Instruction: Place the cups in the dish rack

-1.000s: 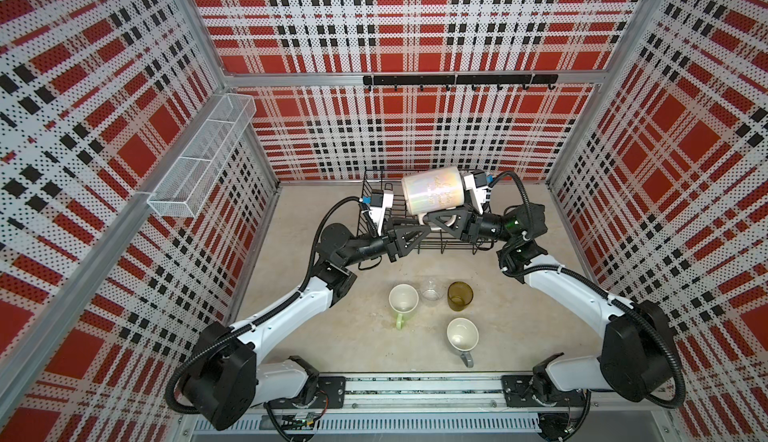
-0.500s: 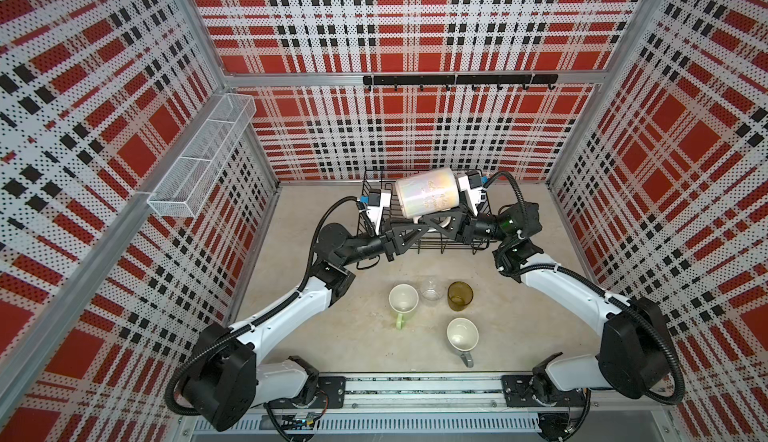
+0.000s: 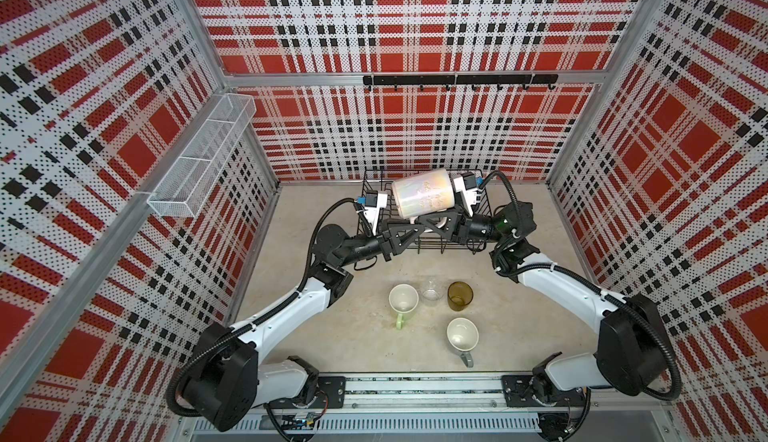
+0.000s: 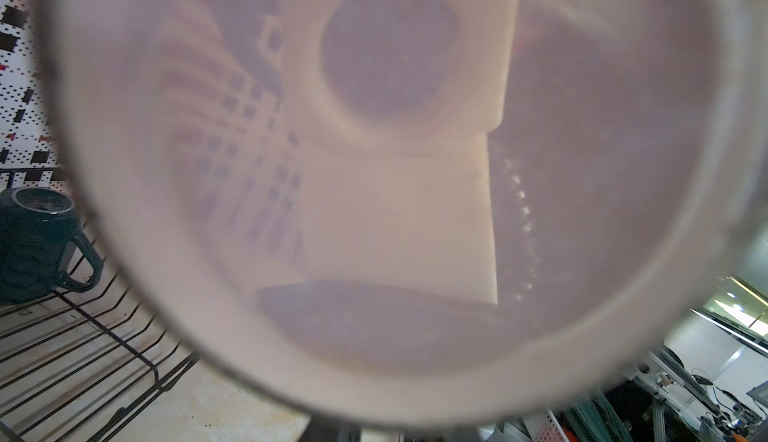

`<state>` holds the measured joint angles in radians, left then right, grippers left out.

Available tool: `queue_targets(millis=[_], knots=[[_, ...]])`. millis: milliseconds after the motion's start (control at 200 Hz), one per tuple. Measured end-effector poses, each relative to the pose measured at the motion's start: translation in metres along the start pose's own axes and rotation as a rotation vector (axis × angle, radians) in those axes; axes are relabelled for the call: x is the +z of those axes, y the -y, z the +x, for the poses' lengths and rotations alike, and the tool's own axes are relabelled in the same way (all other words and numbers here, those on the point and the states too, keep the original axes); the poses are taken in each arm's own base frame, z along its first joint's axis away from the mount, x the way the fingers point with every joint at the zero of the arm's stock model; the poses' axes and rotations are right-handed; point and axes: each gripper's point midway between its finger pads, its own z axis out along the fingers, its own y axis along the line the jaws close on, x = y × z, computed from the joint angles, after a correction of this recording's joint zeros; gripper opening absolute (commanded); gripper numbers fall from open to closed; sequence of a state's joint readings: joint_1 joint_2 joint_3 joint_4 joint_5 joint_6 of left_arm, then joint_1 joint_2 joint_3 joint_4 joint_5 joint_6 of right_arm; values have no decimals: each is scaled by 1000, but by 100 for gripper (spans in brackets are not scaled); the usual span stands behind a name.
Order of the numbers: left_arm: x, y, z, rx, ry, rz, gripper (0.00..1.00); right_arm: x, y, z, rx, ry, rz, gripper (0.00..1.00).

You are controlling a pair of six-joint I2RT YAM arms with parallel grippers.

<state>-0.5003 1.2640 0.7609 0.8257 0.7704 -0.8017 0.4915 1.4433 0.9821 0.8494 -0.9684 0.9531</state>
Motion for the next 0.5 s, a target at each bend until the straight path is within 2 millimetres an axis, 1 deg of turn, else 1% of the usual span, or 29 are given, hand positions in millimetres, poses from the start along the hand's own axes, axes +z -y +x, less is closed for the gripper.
queue_targets(millis=[15,60,85,125,130,155,175,205,296,331,361,401,481,501], knots=[[-1,-1,0,-3,1,-2,19,0,1,1,7,1,-2,0],[-2,-4,1,-14,3,-8,23,1,5,2,25,3,-9,0],[-3,-6,2,-22,3,-11,27,0,7,4,40,6,-13,0],[-4,-9,3,-27,5,-16,41,0,10,6,65,8,-20,0],[-5,-10,4,-27,5,-17,41,0,10,6,68,9,-21,0],[-7,-13,3,-26,13,-26,51,-2,13,6,88,13,-21,0],[-10,-17,1,-24,23,-39,59,-5,16,6,104,20,-18,0],[-15,-24,-2,-19,42,-58,66,-10,20,2,119,36,-11,0],[-30,-42,-10,-27,83,-118,76,-28,33,-9,141,89,21,0],[-34,-46,-12,-30,95,-132,80,-34,37,-14,142,109,37,0],[-36,-49,-13,-30,102,-140,82,-37,40,-18,144,122,48,0],[-37,-50,-16,-29,109,-144,85,-39,42,-19,145,130,54,0],[-39,-49,-20,-21,121,-140,100,-38,40,-18,147,124,47,0],[-39,-48,-20,-18,123,-137,98,-37,40,-17,148,121,45,0]])
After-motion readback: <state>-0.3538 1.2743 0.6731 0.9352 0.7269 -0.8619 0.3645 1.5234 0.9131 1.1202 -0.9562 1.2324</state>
